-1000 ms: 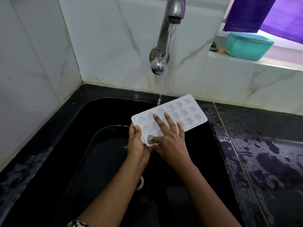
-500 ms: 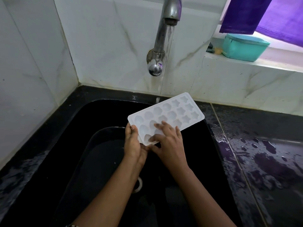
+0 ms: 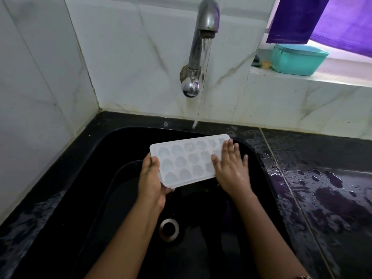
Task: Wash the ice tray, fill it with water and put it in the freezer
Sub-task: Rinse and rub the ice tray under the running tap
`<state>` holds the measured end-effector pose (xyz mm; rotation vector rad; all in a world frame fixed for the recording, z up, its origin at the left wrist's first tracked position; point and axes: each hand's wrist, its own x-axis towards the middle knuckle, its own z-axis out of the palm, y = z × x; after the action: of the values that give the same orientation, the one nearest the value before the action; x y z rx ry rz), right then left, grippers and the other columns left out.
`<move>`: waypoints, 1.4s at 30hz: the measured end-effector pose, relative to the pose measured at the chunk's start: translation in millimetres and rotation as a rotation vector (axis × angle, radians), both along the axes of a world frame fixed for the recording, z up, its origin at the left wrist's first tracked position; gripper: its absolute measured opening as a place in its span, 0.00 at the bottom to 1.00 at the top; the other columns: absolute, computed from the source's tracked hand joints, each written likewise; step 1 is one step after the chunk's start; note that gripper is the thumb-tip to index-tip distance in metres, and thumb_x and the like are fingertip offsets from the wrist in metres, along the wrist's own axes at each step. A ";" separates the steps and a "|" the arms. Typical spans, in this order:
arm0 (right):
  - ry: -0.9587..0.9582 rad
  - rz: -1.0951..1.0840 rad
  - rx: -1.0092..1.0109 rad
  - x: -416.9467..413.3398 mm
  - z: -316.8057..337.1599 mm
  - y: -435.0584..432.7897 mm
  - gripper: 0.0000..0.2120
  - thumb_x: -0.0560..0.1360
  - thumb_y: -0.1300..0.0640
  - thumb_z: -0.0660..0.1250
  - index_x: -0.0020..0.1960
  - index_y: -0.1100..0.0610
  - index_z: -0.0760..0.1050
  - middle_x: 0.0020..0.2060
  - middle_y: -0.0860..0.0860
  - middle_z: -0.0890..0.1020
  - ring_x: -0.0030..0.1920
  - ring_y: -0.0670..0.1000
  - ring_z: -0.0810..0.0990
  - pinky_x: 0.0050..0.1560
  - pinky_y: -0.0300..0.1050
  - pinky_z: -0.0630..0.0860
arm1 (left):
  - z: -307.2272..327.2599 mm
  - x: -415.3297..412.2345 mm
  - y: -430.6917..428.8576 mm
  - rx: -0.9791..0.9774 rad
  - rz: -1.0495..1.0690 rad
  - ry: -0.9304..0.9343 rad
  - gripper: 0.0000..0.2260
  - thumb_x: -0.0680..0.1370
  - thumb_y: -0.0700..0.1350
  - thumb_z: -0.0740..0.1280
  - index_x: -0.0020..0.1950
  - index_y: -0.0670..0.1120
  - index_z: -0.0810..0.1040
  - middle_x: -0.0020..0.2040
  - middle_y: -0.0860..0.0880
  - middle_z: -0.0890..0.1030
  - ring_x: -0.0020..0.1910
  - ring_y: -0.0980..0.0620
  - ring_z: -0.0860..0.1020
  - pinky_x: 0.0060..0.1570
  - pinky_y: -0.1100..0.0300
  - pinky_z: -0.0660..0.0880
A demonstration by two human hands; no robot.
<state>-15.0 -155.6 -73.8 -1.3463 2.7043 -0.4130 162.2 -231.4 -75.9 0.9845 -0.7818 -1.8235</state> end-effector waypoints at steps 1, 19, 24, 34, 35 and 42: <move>-0.045 0.017 -0.005 11.6 -1.7 -6.1 0.34 0.80 0.40 0.44 0.77 0.58 0.38 0.77 0.53 0.41 0.76 0.51 0.38 0.73 0.53 0.36 | 0.4 1.9 -1.8 -0.011 0.005 -0.012 0.09 0.84 0.49 0.55 0.58 0.57 0.74 0.53 0.53 0.82 0.46 0.50 0.82 0.38 0.52 0.78; -0.243 -0.006 0.155 7.6 -16.1 -24.2 0.33 0.80 0.40 0.43 0.77 0.57 0.38 0.77 0.52 0.39 0.76 0.49 0.38 0.73 0.55 0.37 | 0.2 8.4 -4.0 0.090 -0.034 -0.093 0.10 0.84 0.48 0.55 0.59 0.54 0.75 0.50 0.51 0.82 0.48 0.46 0.81 0.38 0.51 0.77; -0.209 0.313 -0.009 111.8 -10.2 -47.7 0.30 0.82 0.46 0.47 0.77 0.59 0.40 0.77 0.52 0.40 0.76 0.49 0.39 0.74 0.54 0.37 | -1.7 6.5 -1.6 0.109 -0.010 -0.061 0.10 0.84 0.41 0.56 0.59 0.48 0.75 0.46 0.48 0.82 0.40 0.52 0.81 0.35 0.60 0.77; -0.208 0.170 0.112 8.0 -21.5 -16.4 0.31 0.80 0.39 0.42 0.77 0.51 0.38 0.76 0.46 0.39 0.75 0.45 0.39 0.74 0.55 0.40 | 3.0 12.0 -7.7 0.131 -0.016 -0.103 0.09 0.84 0.47 0.55 0.56 0.54 0.74 0.48 0.50 0.82 0.45 0.46 0.80 0.40 0.48 0.77; -0.247 0.077 0.130 0.4 -24.9 -17.0 0.31 0.80 0.39 0.41 0.77 0.51 0.38 0.76 0.47 0.38 0.75 0.46 0.38 0.73 0.55 0.39 | 2.6 13.4 -9.3 0.111 -0.007 -0.117 0.09 0.84 0.47 0.55 0.58 0.54 0.74 0.49 0.51 0.82 0.46 0.47 0.80 0.40 0.48 0.78; -0.307 0.312 0.001 107.2 -12.2 -66.2 0.33 0.81 0.43 0.49 0.77 0.60 0.41 0.77 0.53 0.42 0.76 0.49 0.40 0.74 0.59 0.38 | -3.0 16.6 -19.7 0.044 0.094 -0.140 0.10 0.84 0.41 0.56 0.52 0.50 0.76 0.37 0.53 0.83 0.37 0.52 0.79 0.34 0.59 0.77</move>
<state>92.2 -221.8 -86.0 -1.5279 2.2055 -0.5362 178.8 -251.1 -78.9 1.1682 -0.7684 -1.7113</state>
